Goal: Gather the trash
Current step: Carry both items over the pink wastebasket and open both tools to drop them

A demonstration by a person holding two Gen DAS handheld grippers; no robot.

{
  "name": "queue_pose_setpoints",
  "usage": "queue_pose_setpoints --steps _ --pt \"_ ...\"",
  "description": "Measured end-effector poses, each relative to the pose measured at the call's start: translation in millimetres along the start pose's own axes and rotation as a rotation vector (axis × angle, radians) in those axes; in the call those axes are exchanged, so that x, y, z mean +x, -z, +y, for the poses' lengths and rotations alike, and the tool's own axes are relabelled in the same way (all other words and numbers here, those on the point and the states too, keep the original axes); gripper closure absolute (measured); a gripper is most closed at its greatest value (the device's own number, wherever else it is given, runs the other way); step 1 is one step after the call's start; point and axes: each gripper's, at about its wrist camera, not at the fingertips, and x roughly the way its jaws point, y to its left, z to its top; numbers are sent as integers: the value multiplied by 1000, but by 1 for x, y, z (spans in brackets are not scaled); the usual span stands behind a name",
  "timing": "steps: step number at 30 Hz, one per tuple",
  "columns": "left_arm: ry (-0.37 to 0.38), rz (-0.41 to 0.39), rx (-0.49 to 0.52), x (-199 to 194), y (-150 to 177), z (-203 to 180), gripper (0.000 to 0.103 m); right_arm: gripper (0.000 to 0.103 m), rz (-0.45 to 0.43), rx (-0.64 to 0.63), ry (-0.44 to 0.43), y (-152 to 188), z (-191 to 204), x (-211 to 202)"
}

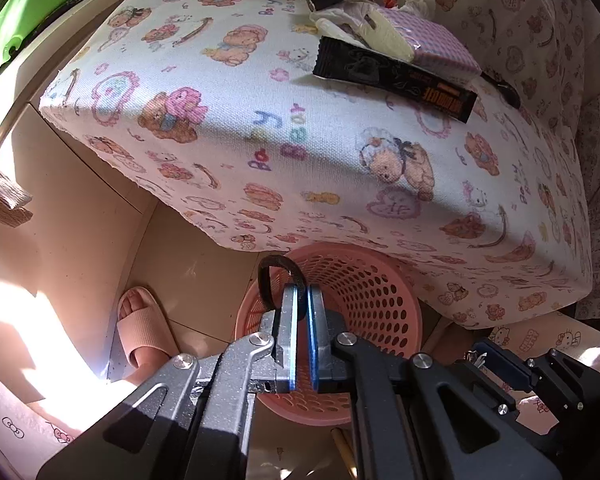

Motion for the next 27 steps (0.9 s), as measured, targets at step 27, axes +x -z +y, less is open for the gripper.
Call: queue_pose_setpoints --steps 27 --pt "-85 252 -45 97 25 9 93 82 104 11 70 37 -11 80"
